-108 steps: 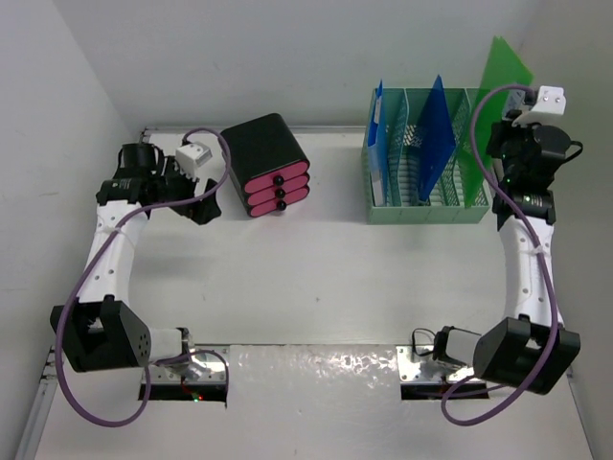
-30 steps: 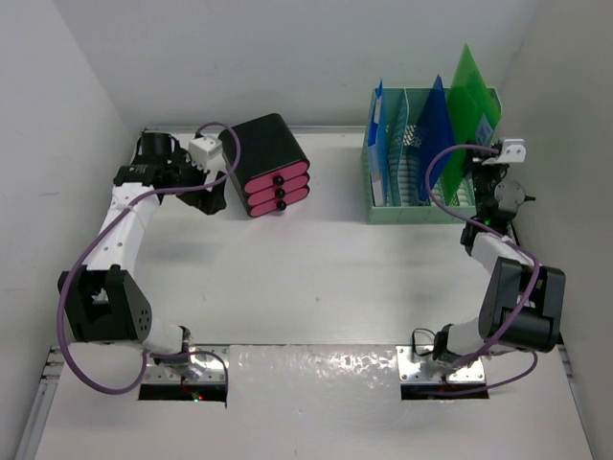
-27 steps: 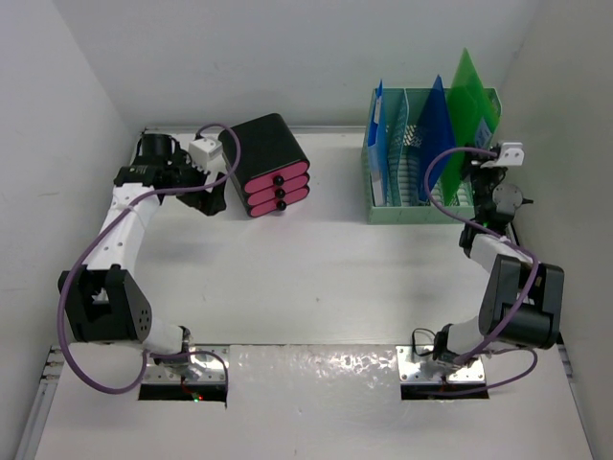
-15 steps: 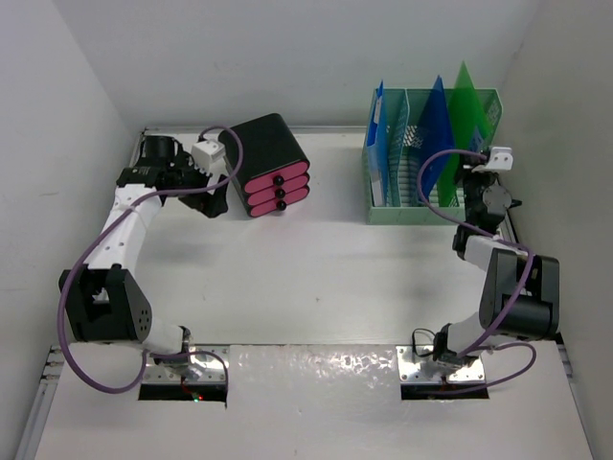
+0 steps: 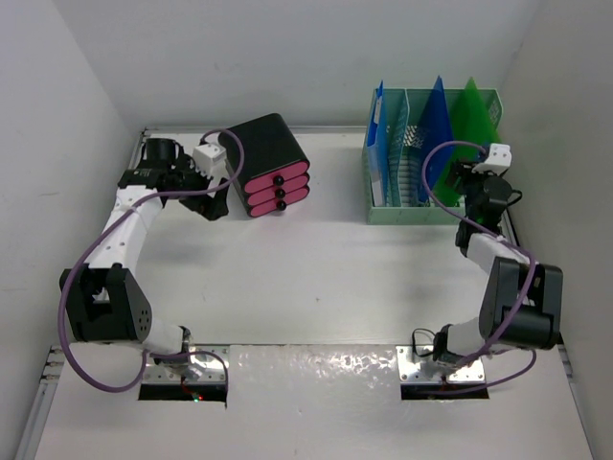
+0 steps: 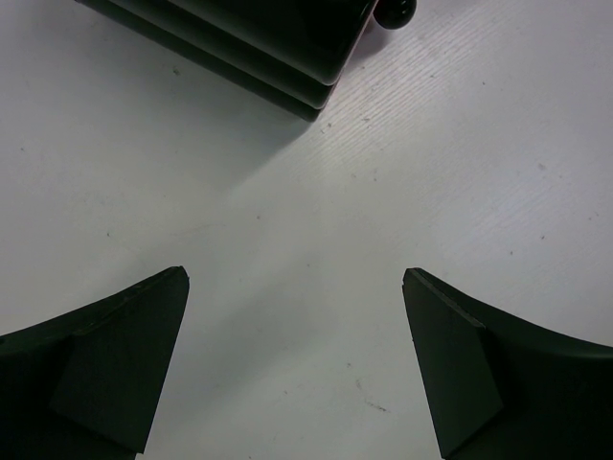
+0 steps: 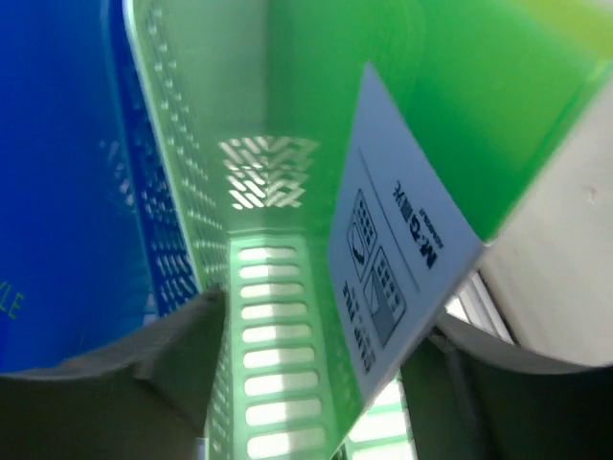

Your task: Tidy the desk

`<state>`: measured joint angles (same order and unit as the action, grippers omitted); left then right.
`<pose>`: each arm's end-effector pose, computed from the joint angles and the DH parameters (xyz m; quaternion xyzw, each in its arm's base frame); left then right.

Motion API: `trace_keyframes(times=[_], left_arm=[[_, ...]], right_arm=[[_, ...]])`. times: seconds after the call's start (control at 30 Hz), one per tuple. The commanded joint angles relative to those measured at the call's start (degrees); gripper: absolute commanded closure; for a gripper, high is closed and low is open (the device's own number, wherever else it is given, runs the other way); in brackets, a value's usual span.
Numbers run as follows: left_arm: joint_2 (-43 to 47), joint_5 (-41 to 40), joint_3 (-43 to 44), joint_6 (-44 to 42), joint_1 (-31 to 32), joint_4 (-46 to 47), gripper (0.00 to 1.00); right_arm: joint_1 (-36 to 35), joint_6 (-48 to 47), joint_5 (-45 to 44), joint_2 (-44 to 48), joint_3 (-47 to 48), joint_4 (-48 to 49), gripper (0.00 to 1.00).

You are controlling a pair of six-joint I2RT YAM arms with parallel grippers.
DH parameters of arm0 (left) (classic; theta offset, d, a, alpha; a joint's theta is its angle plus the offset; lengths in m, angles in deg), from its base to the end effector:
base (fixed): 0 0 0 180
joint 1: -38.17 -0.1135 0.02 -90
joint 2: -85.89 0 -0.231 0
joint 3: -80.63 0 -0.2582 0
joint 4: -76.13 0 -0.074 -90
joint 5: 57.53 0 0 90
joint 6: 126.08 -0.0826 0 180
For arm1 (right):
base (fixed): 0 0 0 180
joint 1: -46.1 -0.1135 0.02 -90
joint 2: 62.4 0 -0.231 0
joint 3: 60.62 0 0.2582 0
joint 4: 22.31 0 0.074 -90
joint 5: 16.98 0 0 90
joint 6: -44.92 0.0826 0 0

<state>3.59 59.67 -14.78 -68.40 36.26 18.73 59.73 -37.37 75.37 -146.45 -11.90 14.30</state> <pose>0.3325 -0.0267 0.2318 0.3112 0.8763 -0.1286 0.3445 0.3538 -0.0823 0.1974 0.1150 0.6896 -0.0226 0.7146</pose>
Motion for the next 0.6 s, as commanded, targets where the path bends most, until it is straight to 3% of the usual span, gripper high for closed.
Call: trace_keyframes(times=[0.0,0.03,0.1,0.13,0.23,0.27,0.37,0.57], left_arm=[[1.9,1.3,-0.8,-1.1,0.6,1.5,0.07],[2.1,1.3,-0.9,-1.2,0.6,1.5,0.06],[2.5,1.1,-1.3,-1.2,0.6,1.9,0.06],[2.8,1.0,-1.6,-0.9,0.6,2.0,0.05],[3.1,0.4,-2.0,0.1,0.6,2.6,0.03],[3.2,-0.1,-2.0,0.2,0.6,2.7,0.03],[4.6,-1.4,-3.2,0.9,0.6,3.2,0.03],[10.3,-7.3,-9.9,5.9,0.2,7.7,0.01]], right_arm=[[-1.3,0.6,-6.1,7.3,2.7,-5.7,0.31],[-1.8,-0.2,-8.4,8.5,3.3,-8.8,0.27],[-2.7,-0.5,-11.3,11.0,4.7,-17.1,0.05],[-3.3,0.5,-14.1,13.4,5.0,-19.3,0.01],[-3.5,6.8,-20.0,17.8,6.5,-31.5,0.01],[-3.5,8.2,-23.2,18.7,7.8,-39.5,0.01],[-3.5,10.7,-23.7,22.9,9.1,-54.0,0.01],[-3.5,16.3,-16.1,38.9,-2.6,-62.9,0.01]])
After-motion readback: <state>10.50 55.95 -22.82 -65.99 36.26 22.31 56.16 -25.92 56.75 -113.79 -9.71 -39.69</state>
